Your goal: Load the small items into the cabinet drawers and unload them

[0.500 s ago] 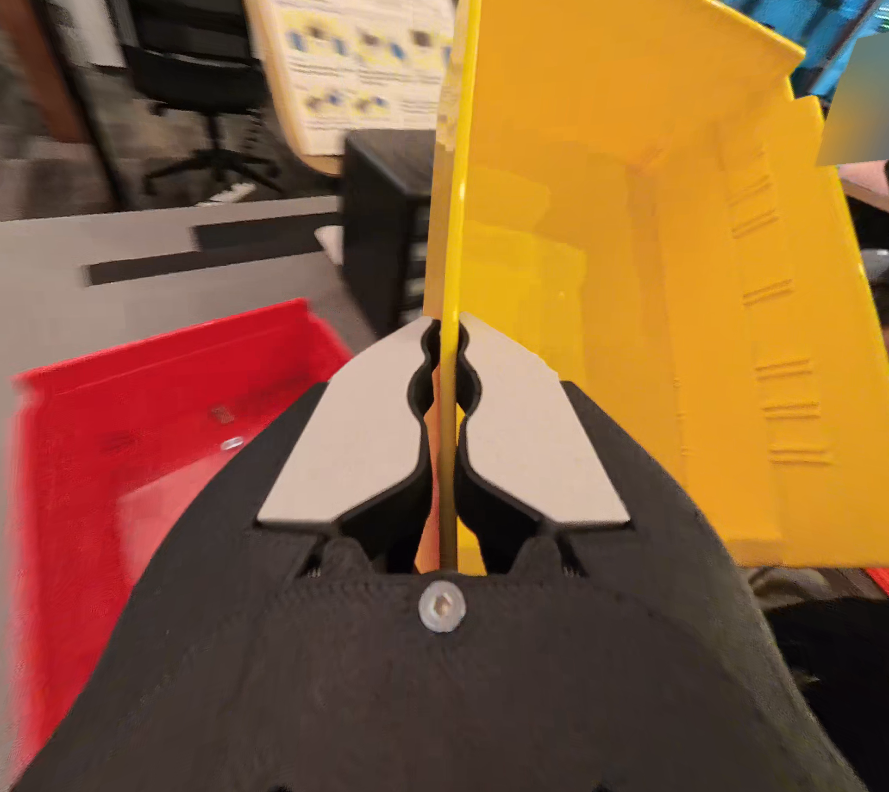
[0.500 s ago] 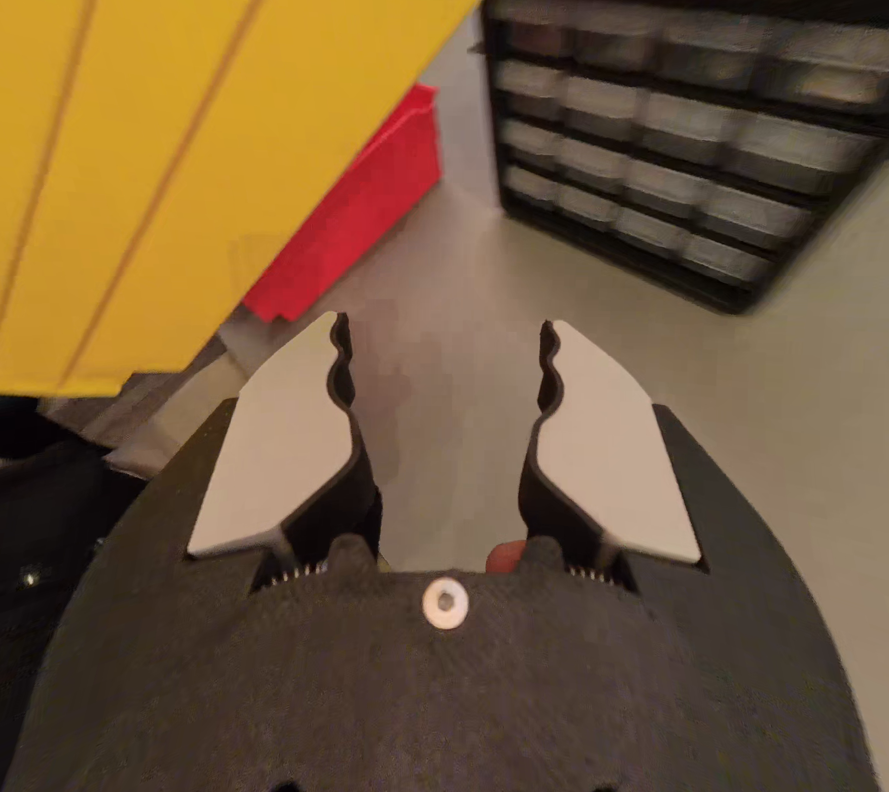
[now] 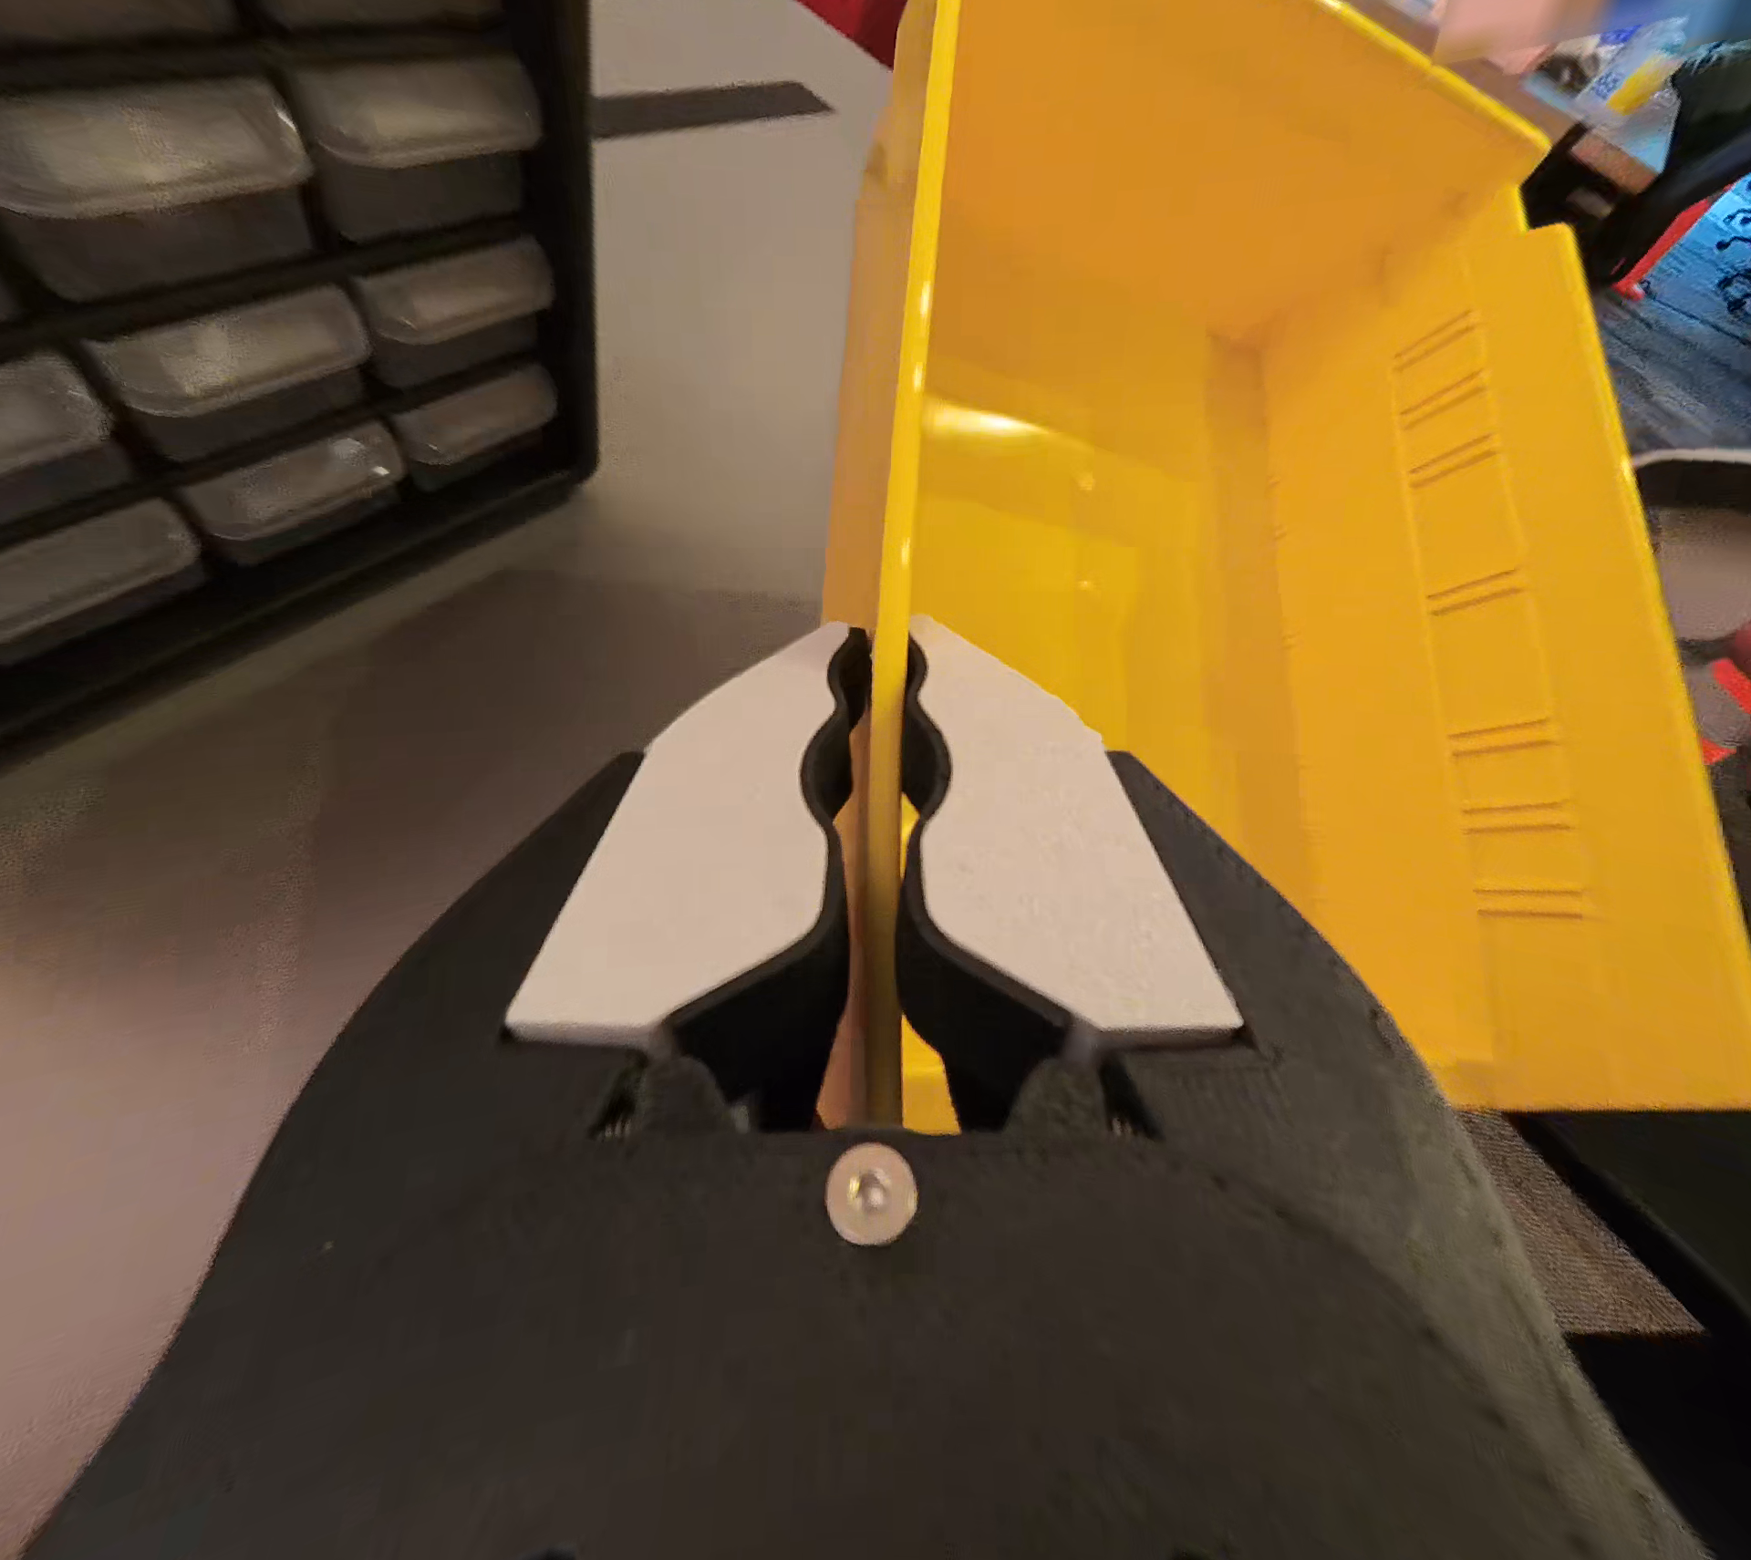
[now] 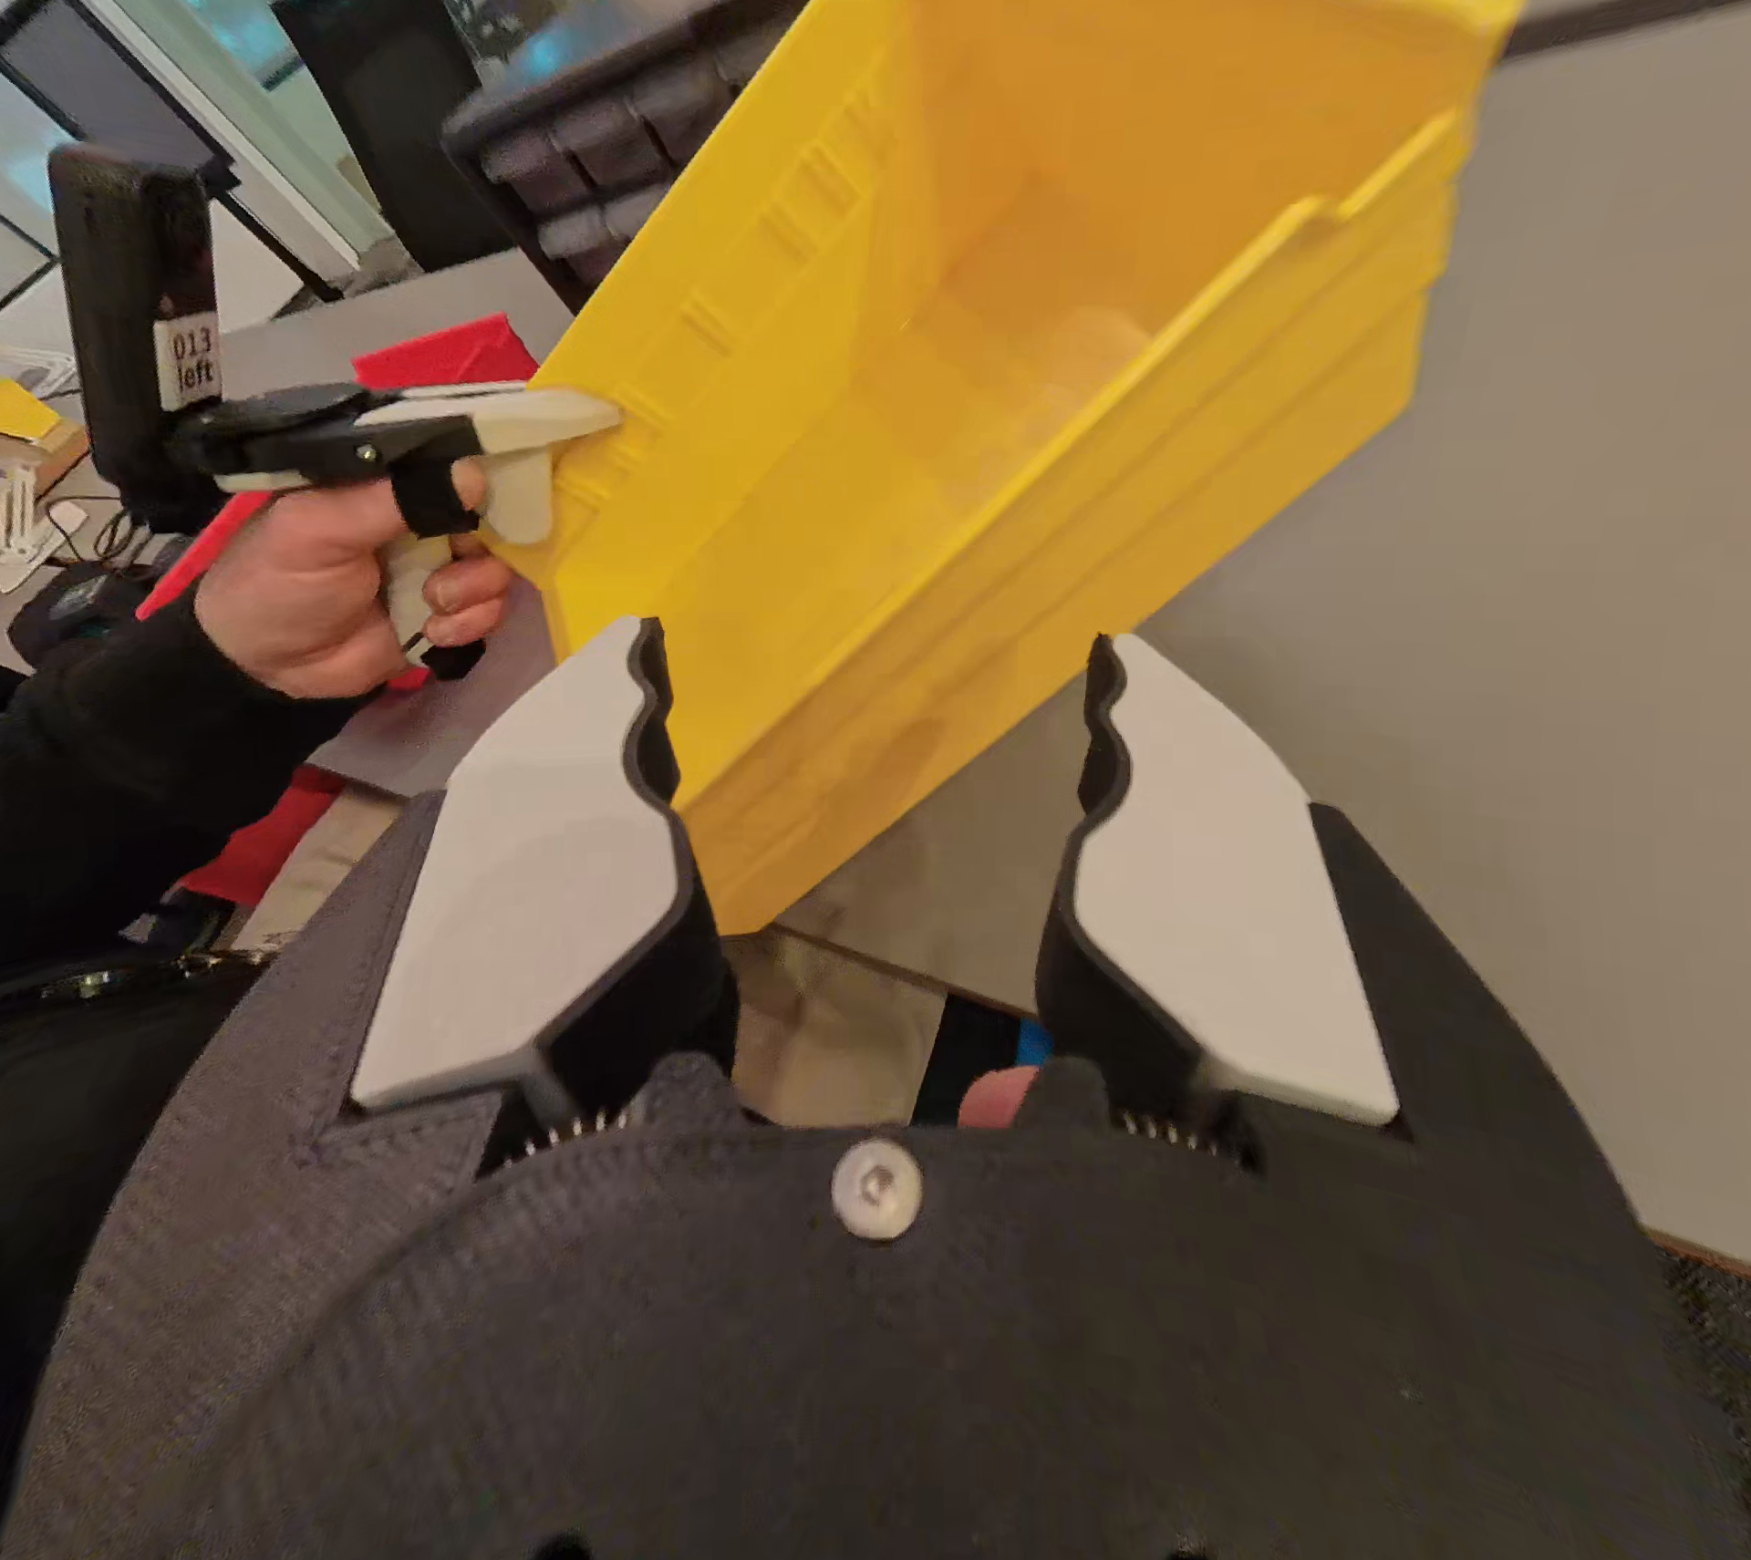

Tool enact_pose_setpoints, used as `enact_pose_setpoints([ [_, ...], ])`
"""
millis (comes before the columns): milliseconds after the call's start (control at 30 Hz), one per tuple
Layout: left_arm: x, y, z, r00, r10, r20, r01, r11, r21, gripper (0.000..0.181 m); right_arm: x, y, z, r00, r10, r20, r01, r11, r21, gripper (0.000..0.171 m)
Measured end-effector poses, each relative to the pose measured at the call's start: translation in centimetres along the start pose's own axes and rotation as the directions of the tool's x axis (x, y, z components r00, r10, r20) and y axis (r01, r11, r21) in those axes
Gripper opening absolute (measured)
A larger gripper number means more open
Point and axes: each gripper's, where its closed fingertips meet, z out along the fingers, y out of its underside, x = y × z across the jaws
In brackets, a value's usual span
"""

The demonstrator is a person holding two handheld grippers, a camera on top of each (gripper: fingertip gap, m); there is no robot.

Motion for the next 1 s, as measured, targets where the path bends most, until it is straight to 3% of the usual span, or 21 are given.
enact_pose_setpoints([
  [33,0.1,0.4,1.0,1.000,-0.015,-0.005,0.015,1.000,-0.014,0.004,0.3,0.9,0.5,1.000,0.018,-0.001,-0.018,1.000,-0.022,0.082],
  [233,0.9,2.7,5.0,0.999,-0.051,0.004,0.051,0.996,-0.079,0.005,3.1,3.6,3.3,0.997,0.038,-0.066,-0.046,0.991,-0.124,0.080],
  [567,3.7,4.6,8.7,0.988,-0.151,-0.032,0.146,0.982,-0.118,0.023,10.5,3.4,6.1,0.987,0.010,-0.160,-0.055,0.959,-0.277,0.080],
  [800,8.9,4.8,10.2,0.963,-0.191,-0.190,0.163,0.974,-0.154,0.051,15.8,1.5,6.2,0.978,-0.014,-0.206,-0.057,0.942,-0.331,0.067],
  [933,11.6,5.0,10.8,0.945,-0.171,-0.280,0.115,0.972,-0.206,0.062,19.5,0.9,5.5,0.953,-0.135,-0.271,0.012,0.912,-0.411,0.033],
  [1000,12.1,5.0,10.7,0.929,-0.187,-0.319,0.114,0.965,-0.235,0.061,20.8,0.8,5.3,0.949,-0.153,-0.275,0.018,0.899,-0.437,0.031],
])
